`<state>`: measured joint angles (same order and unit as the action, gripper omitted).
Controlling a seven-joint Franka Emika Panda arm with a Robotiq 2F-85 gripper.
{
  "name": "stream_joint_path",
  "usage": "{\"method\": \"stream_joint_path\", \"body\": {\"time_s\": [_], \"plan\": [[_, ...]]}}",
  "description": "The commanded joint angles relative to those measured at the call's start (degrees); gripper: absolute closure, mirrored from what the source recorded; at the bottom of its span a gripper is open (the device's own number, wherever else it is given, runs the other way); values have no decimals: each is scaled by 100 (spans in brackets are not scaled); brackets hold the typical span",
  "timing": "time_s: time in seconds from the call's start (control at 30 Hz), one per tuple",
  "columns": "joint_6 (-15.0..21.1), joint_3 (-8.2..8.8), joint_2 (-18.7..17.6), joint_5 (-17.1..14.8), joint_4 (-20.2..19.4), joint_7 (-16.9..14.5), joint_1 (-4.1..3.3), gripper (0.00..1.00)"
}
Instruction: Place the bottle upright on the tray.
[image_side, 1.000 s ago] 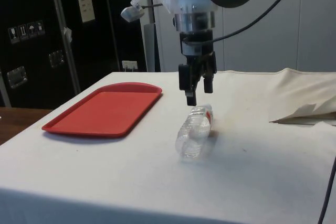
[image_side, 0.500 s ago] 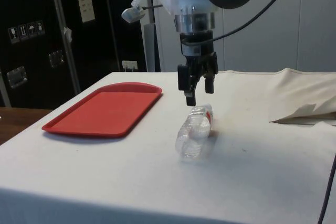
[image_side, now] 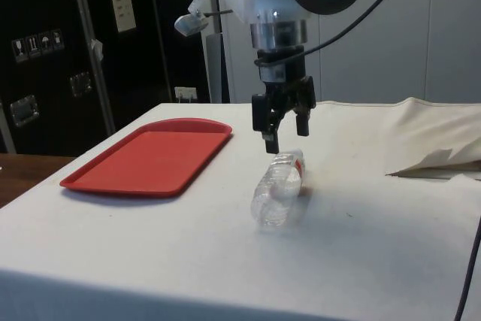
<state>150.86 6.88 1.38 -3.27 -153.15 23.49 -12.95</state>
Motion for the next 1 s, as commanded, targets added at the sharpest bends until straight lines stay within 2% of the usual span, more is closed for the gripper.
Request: {"method": "stream_joint_path", "body": {"time_s": [0.0,0.17,0.33,0.6,0.63,0.77,0.97], "plan": [[23,0,-11,-57,0,40,0,0],[17,-6,-6,-34,0,206,11,0],[0,-11,0,0,0,195,17,0],[46,-17,-86,6,57,413,17,0],[0,-23,-23,0,29,344,17,0],[40,-17,-120,-17,86,567,17,0],[52,-17,-149,-40,86,739,17,0]]}}
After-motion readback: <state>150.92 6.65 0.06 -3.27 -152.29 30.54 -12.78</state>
